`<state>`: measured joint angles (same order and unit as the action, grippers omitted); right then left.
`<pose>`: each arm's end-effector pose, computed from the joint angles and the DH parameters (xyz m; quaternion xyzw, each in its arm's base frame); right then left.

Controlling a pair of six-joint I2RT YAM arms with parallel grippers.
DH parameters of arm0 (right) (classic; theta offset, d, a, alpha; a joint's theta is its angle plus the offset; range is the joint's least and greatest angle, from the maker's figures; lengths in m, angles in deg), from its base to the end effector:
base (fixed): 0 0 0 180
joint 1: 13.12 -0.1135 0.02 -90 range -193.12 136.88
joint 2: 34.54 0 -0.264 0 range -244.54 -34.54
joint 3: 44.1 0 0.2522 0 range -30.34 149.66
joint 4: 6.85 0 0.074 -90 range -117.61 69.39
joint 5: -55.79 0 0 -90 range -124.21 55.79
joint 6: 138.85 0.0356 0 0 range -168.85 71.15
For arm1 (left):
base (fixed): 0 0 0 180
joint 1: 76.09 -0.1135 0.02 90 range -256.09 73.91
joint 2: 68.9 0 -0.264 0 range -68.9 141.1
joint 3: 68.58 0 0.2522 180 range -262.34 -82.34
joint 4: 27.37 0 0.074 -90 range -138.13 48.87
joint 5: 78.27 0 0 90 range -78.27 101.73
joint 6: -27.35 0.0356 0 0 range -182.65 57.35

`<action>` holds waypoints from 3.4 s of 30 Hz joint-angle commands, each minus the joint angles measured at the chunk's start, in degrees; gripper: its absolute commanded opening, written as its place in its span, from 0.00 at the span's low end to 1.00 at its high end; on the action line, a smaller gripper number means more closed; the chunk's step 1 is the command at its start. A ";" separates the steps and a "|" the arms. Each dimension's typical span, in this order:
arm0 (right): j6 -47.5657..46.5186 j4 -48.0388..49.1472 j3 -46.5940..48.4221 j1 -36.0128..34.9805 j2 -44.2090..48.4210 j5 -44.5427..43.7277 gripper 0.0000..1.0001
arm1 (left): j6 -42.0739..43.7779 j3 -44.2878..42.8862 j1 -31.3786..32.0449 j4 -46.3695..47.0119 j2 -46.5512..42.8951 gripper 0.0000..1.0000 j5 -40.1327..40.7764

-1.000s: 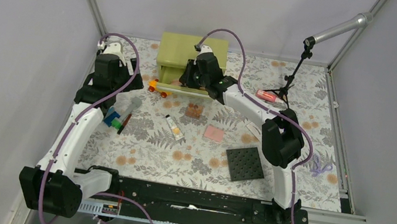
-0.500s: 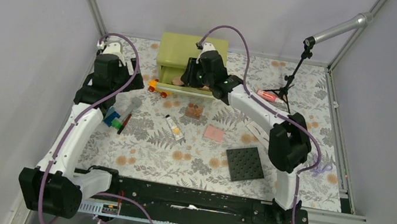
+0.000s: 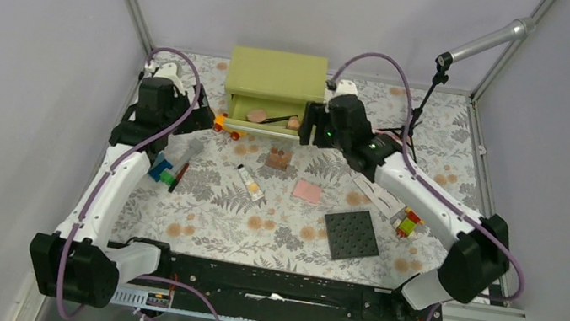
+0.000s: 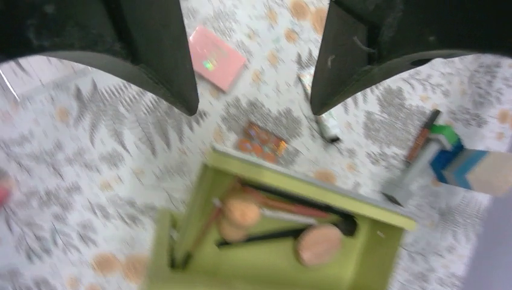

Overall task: Organize the makeup
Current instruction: Place the makeup tool in the drawer, then pick up the makeup tool from the center of the board.

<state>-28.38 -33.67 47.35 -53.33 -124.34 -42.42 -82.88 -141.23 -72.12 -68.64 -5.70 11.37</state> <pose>0.2859 0.2350 0.3383 -0.1065 0.8361 0.2179 0.4920 0.2423 -0.0170 0.3328 -0.1221 0.8653 -0.1046 0.4748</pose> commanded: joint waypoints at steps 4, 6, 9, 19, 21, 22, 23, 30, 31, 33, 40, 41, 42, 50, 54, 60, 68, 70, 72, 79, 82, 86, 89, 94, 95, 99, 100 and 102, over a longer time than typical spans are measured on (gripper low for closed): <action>9.22 -9.59 -14.46 2.15 13.17 -4.42 0.88 | -2.01 -4.22 -0.36 0.76 2.67 0.95 -1.97; 9.02 -12.98 -16.07 2.34 15.31 -4.45 0.93 | -2.01 -5.12 -0.36 0.62 3.26 0.97 -1.25; 7.82 -17.39 -17.57 2.48 16.84 -5.98 0.99 | -1.92 -5.88 -0.36 0.61 4.03 0.99 0.12; 5.78 -19.70 -21.38 2.69 11.42 -10.66 0.99 | -2.73 -6.39 -0.47 1.36 8.84 0.99 -1.21; 7.66 -19.66 -21.58 2.72 11.52 -13.34 1.00 | -2.63 -6.03 -0.50 1.95 8.83 0.99 -0.25; 8.03 -19.09 -21.68 2.87 11.87 -13.85 1.00 | -2.61 -5.49 -0.60 2.80 8.72 0.99 -0.29; 8.07 -18.41 -21.74 3.01 12.22 -13.79 1.00 | -2.69 -4.89 -0.82 3.52 8.72 0.99 -0.70; 8.14 -14.63 -19.49 3.57 8.59 -10.91 1.00 | -2.80 -3.96 -2.64 4.24 9.57 0.99 -4.41; 8.16 -13.98 -19.05 3.57 7.64 -9.74 1.00 | -2.77 -3.76 -2.91 4.22 9.51 0.99 -4.39; 8.39 -11.84 -18.11 3.56 6.10 -7.06 1.00 | -3.00 -3.17 -3.48 4.66 9.41 0.99 -4.66; 8.26 -5.91 -16.87 3.59 4.45 -3.71 1.00 | -2.80 -2.60 -3.88 6.07 8.69 0.99 -3.54; 7.96 -5.73 -16.65 3.59 4.21 -3.62 0.99 | -2.76 -2.64 -3.84 6.25 8.48 0.99 -3.41; 7.58 -5.47 -16.43 3.52 3.89 -3.20 1.00 | -2.67 -2.75 -3.87 6.38 8.33 0.99 -3.34; 10.08 -7.27 -16.34 5.47 3.82 -15.89 1.00 | -1.19 -8.02 -3.84 3.61 9.10 0.99 -4.50; 14.24 -8.93 -18.25 21.94 6.39 -11.77 1.00 | -2.15 -6.27 -3.30 4.43 8.07 0.99 -6.23; 20.16 -7.21 -25.51 38.33 16.90 -16.16 1.00 | -2.14 -4.18 1.20 5.51 7.46 0.99 -3.26; 26.80 -18.15 -29.12 48.31 24.60 -31.48 1.00 | -4.46 -3.63 1.46 6.32 6.59 0.99 -7.48; 28.05 -18.68 -30.86 50.24 25.48 -31.92 1.00 | -4.67 -3.22 1.43 6.45 6.25 0.99 -7.35; 26.41 -17.18 -32.33 51.33 25.33 -30.45 1.00 | -4.96 -2.99 1.48 6.94 6.47 0.99 -8.24; 24.09 -16.02 -35.78 52.57 20.67 -28.04 1.00 | -5.04 -3.74 1.48 7.03 8.52 0.99 -9.81; 23.14 -14.27 -38.13 53.09 20.79 -26.82 1.00 | -5.08 -3.73 1.48 7.03 8.70 0.99 -10.29; 20.84 -11.52 -38.53 53.84 19.11 -25.32 0.99 | -5.17 -3.68 1.48 7.03 8.78 0.99 -10.73; 19.05 -11.14 -36.92 54.75 16.48 -24.85 1.00 | -5.06 -3.45 1.41 7.07 8.74 0.99 -10.60; 17.49 -8.60 -36.81 58.22 13.27 -19.71 1.00 | -5.21 -3.46 1.48 7.11 9.32 0.99 -10.93; 17.26 -8.26 -36.70 58.63 12.73 -18.71 1.00 | -5.25 -3.50 1.48 7.18 9.51 0.99 -11.16; 16.94 -7.74 -36.39 59.18 10.96 -18.01 0.99 | -5.52 -3.71 1.43 7.47 10.41 0.99 -12.25; 16.97 -7.77 -36.48 59.25 10.88 -18.24 0.99 | -5.52 -3.75 1.45 7.47 10.56 0.99 -12.38; 17.48 -7.75 -37.13 59.40 10.94 -19.00 0.99 | -5.52 -3.75 1.48 7.47 10.60 0.99 -12.41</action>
<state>-10.66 -42.39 9.01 5.71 -113.30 -61.42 -88.06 -144.56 -70.52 -64.03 4.70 0.75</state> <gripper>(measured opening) 0.993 0.988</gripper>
